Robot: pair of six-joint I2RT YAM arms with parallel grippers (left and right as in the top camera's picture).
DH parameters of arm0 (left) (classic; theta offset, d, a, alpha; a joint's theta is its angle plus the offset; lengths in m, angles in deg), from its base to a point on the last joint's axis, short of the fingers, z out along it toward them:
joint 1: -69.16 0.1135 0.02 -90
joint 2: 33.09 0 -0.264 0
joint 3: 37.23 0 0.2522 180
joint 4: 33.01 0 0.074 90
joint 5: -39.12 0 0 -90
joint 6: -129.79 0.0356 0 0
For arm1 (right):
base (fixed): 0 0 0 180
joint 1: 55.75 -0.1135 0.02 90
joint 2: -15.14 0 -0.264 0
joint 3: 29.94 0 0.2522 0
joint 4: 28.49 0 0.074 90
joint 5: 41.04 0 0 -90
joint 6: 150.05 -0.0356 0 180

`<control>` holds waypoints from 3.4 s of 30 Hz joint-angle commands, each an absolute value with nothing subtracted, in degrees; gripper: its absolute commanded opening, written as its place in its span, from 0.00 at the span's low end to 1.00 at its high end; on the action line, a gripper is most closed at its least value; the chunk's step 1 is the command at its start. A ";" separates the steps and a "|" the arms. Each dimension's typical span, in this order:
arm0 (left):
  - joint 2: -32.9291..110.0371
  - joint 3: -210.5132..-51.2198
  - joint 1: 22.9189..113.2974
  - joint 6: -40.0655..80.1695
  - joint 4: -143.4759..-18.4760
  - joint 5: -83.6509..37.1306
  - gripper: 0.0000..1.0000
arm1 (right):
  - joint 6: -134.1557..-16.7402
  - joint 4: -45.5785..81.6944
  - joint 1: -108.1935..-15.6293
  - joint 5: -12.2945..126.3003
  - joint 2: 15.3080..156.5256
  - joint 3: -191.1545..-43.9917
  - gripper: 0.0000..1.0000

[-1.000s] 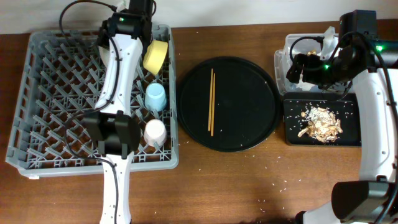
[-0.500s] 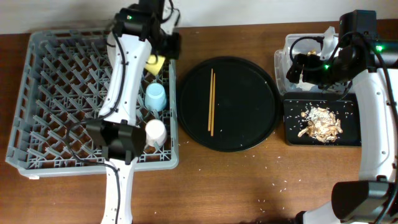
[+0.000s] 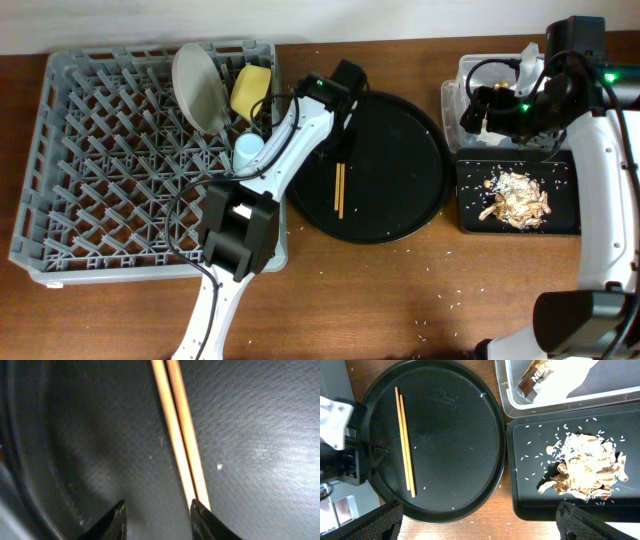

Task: Sort waste into correct bins and load items into the dishwasher rack
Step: 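Move the left gripper back to the chopsticks on the black tray, then grasp one wooden chopstick with the left gripper, then insert the chopstick upright into the rack beside the blue cup, then reach the left gripper to the second chopstick and grasp it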

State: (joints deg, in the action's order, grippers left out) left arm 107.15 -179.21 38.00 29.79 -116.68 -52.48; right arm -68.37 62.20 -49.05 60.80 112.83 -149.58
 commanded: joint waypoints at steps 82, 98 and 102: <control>79.00 -167.35 47.73 34.29 -116.22 -45.31 0.49 | -67.78 62.20 -49.35 60.27 113.01 -149.34 0.99; 100.11 -167.32 26.31 41.35 -105.42 -46.36 0.47 | -67.78 62.20 -49.35 60.27 113.01 -149.34 0.98; 103.96 -167.32 25.69 43.17 -103.17 -46.80 0.34 | -67.78 62.20 -49.35 60.27 113.01 -149.34 0.98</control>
